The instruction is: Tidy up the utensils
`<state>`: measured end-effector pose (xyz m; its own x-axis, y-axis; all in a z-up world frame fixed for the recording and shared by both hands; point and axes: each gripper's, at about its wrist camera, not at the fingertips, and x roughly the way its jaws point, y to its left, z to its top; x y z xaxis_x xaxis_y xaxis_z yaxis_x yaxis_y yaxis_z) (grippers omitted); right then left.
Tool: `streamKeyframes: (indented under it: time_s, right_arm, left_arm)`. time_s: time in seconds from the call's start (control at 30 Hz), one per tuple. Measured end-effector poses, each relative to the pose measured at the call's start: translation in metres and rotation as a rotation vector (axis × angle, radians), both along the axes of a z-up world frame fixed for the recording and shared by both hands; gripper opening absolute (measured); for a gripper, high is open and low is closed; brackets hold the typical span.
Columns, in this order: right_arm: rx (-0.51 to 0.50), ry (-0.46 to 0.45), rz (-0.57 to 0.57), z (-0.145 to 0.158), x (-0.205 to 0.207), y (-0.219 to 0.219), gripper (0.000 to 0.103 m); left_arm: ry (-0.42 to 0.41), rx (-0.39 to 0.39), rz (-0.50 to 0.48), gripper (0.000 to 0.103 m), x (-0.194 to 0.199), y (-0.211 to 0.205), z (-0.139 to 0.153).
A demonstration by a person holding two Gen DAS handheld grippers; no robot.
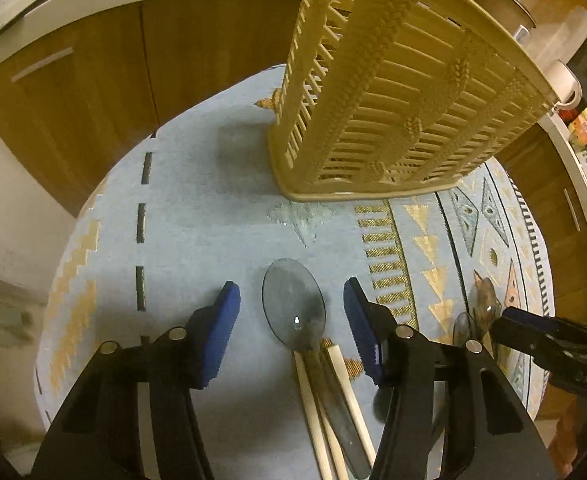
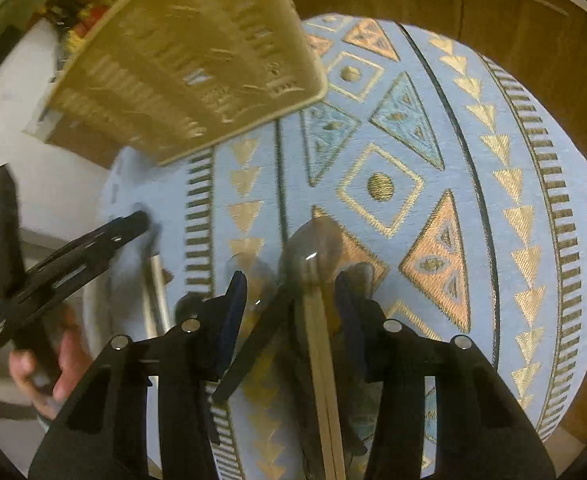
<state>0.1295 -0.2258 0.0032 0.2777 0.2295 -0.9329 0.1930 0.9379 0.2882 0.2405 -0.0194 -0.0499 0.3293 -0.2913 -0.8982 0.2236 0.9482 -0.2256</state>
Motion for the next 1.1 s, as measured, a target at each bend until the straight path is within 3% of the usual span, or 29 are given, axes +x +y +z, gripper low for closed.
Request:
streamKeyframes:
  time_s: [0.3,0.53,0.63,0.73,0.77,0.8,0.93,1.1]
  right_arm:
    - [-0.092,0.041,-0.044,-0.010,0.026,0.011,0.042]
    - [-0.275,0.049,0.026,-0.012,0.033,0.048,0.036]
    - [-0.330,0.043,0.086,-0.014,0.034,0.061,0.034]
    - [-0.328,0.029,0.121,-0.019,0.027,0.074,0.030]
    - [-0.322,0.024,0.125,-0.019,0.026,0.076,0.030]
    - [-0.315,0.016,0.131,-0.019,0.026,0.073,0.030]
    - [-0.243,-0.041,0.154,-0.006,0.016,0.055,0.029]
    - [-0.193,-0.142,0.163,0.025,0.003,0.034,0.029]
  left_arm:
    - [-0.009,0.001,-0.014,0.048,0.000,0.003,-0.006]
    - [-0.010,0.034,-0.013,0.048,0.000,-0.009,-0.006]
    - [-0.028,0.083,-0.007,0.048,-0.003,-0.019,-0.006]
    - [-0.062,0.161,-0.007,0.040,-0.006,-0.030,-0.006]
    - [-0.070,0.183,-0.008,0.032,-0.007,-0.031,-0.006]
    - [-0.074,0.193,-0.014,0.032,-0.007,-0.033,-0.005]
    - [-0.075,0.166,-0.036,0.030,-0.005,-0.029,-0.002]
    - [-0.107,0.065,-0.054,0.029,-0.010,-0.012,0.006]
